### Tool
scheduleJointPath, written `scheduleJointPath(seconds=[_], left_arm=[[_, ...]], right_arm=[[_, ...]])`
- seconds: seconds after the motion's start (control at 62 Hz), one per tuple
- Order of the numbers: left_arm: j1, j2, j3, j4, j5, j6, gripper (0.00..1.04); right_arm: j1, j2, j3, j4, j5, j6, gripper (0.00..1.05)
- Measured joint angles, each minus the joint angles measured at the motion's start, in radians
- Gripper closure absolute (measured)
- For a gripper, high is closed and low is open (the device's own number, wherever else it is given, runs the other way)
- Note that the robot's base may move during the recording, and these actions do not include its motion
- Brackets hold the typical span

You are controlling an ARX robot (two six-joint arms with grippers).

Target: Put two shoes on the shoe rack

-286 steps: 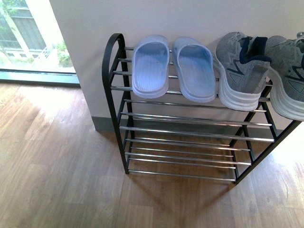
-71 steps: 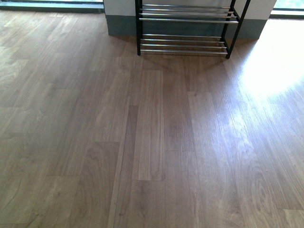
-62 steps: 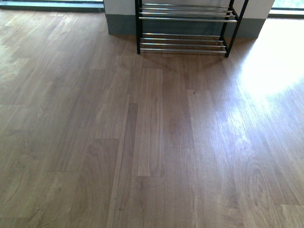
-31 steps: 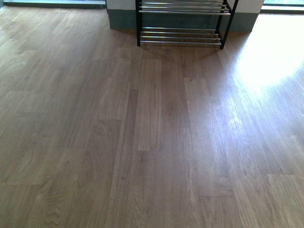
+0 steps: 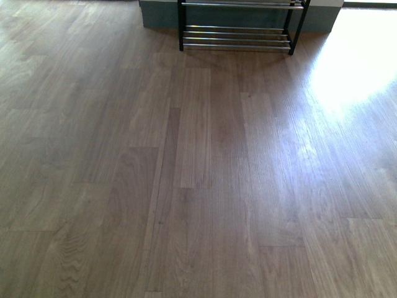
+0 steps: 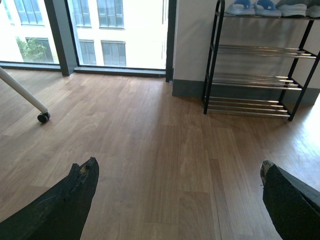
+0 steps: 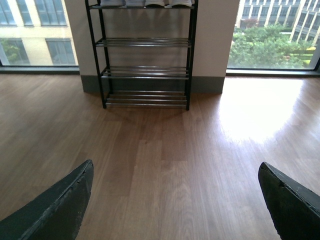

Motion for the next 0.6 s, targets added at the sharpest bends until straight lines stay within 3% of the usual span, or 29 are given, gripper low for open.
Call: scheduleJointPath(seconds=[0.597], left_arm=[[0.000,0.000,0.000,0.000,0.000,0.000,0.09]], right_arm=[[0.000,0.000,0.000,0.000,0.002,0.000,0.09]])
